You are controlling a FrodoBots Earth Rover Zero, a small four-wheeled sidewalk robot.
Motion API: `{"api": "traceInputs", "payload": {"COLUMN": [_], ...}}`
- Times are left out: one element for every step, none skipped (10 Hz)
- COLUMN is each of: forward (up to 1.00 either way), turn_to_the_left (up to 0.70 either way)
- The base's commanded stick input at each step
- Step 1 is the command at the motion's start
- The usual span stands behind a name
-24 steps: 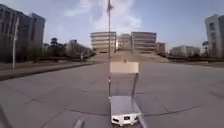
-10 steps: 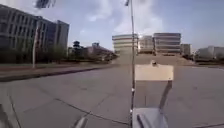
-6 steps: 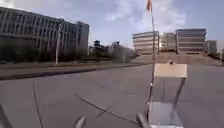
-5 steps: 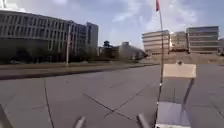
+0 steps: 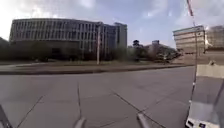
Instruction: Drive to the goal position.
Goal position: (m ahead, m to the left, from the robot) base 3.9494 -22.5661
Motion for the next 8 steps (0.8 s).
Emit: {"api": "traceInputs", "payload": {"forward": [0.70, 0.70, 0.70, 0.70, 0.70, 0.70, 0.70, 0.70], "turn_to_the_left": [0.00, -0.14, -0.14, -0.14, -0.14, -0.14, -0.14, -0.14]}}
